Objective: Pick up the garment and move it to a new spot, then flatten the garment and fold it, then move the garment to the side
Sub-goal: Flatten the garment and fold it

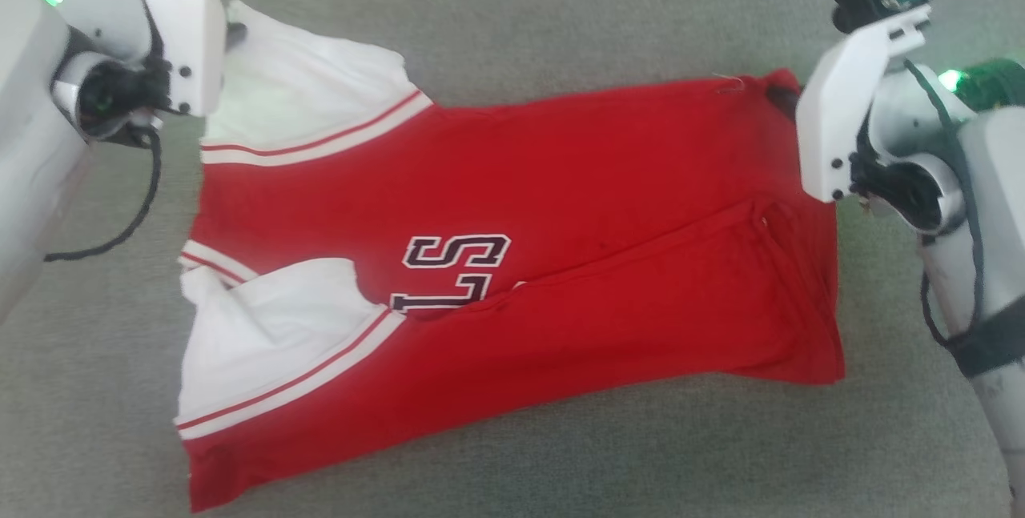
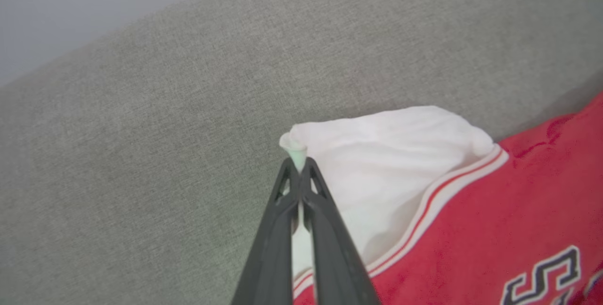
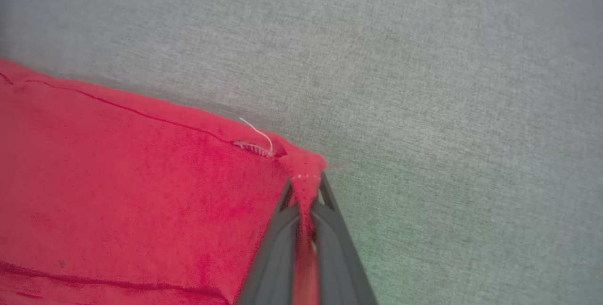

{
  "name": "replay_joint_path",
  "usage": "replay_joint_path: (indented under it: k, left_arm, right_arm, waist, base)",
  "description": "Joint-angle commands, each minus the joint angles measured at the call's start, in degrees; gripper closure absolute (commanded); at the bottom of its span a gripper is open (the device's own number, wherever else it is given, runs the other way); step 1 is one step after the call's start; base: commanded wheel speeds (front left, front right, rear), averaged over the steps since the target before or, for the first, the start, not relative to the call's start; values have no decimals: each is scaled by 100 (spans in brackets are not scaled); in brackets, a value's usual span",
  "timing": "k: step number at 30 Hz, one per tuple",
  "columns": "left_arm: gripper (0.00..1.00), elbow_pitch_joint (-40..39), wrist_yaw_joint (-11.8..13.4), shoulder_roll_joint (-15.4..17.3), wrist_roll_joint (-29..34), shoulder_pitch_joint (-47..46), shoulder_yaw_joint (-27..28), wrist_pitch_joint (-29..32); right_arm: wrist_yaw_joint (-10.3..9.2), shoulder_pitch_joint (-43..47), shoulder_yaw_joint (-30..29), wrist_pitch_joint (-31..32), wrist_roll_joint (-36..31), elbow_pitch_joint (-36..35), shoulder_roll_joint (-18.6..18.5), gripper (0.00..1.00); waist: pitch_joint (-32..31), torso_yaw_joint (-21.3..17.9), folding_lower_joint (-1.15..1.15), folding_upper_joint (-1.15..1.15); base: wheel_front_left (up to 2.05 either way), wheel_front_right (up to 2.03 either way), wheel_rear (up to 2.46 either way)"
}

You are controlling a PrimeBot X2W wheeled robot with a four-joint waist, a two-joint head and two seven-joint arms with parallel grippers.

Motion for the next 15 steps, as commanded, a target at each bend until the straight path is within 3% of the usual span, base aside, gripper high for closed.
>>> replay_joint_path:
  k: [1,8,15]
  left_arm:
    - [100,-48,-7,26,31,71,-20,54]
    - [100,-1079,316,355,81,401,-166,294]
    - [100,-2978,1105,1073,8,1010,-241,565]
  right_arm:
    - [-6,104,-8,-19,34,-60,-23,100]
    - [-6,784,-226,67,17,-674,-273,100]
    - [-6,1505,-415,399,100,-1428,-493,100]
  waist:
    - [-172,142,0,0]
    - [-583,382,0,0]
    - [-864,551,0,0]
  base:
    - [0,0,0]
    - [0,0,0]
    - [0,0,0]
